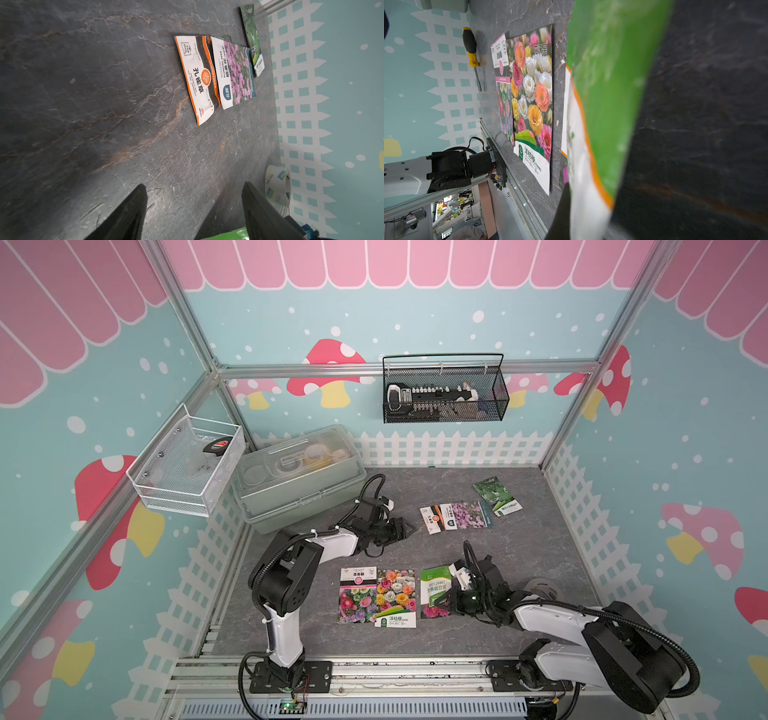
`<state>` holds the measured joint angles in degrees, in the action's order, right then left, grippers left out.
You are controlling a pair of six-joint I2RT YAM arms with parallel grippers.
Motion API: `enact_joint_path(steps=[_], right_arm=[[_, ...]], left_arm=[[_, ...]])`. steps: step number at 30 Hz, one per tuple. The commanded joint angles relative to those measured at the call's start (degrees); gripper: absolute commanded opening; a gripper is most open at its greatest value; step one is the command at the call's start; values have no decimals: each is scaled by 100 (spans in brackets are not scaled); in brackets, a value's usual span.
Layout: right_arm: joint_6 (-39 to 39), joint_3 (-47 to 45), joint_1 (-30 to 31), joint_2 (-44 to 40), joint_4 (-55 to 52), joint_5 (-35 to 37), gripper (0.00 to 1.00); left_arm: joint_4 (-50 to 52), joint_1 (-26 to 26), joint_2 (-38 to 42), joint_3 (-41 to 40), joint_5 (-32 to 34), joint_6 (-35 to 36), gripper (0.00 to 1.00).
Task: Arrange the seed packets in a row
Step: Place the seed packet at the center of the board.
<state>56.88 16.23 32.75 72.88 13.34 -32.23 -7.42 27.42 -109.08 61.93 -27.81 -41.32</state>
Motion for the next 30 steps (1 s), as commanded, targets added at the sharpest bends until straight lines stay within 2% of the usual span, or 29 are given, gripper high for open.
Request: enact_joint_path(steps=[1, 5, 9, 15, 19, 21, 23, 26, 30], right_arm=[[117, -54, 59, 103, 186, -96, 0], [54, 23, 60, 40, -32, -86, 2], [-67, 110, 62, -171, -531, 52, 15], [-178, 195, 63, -404, -1016, 154, 19], [-195, 205, 70, -339, -1114, 182, 30], [-224, 224, 66, -294, -1181, 189, 45], [-335, 337, 65, -294, -1445, 246, 52], [-503, 495, 71, -499, -1956, 504, 59], [-720, 755, 65, -681, -2542, 793, 62]], left_arm=[[114, 9, 124, 135, 65, 98, 72], [136, 9, 124, 139, 56, 108, 72], [139, 9, 124, 144, 61, 118, 72], [79, 9, 117, 124, 57, 94, 72], [74, 5, 115, 102, 48, 95, 72], [74, 9, 117, 92, 40, 108, 72], [91, 7, 106, 100, 41, 119, 72], [82, 9, 107, 93, 39, 116, 72], [39, 9, 97, 75, 39, 110, 72]])
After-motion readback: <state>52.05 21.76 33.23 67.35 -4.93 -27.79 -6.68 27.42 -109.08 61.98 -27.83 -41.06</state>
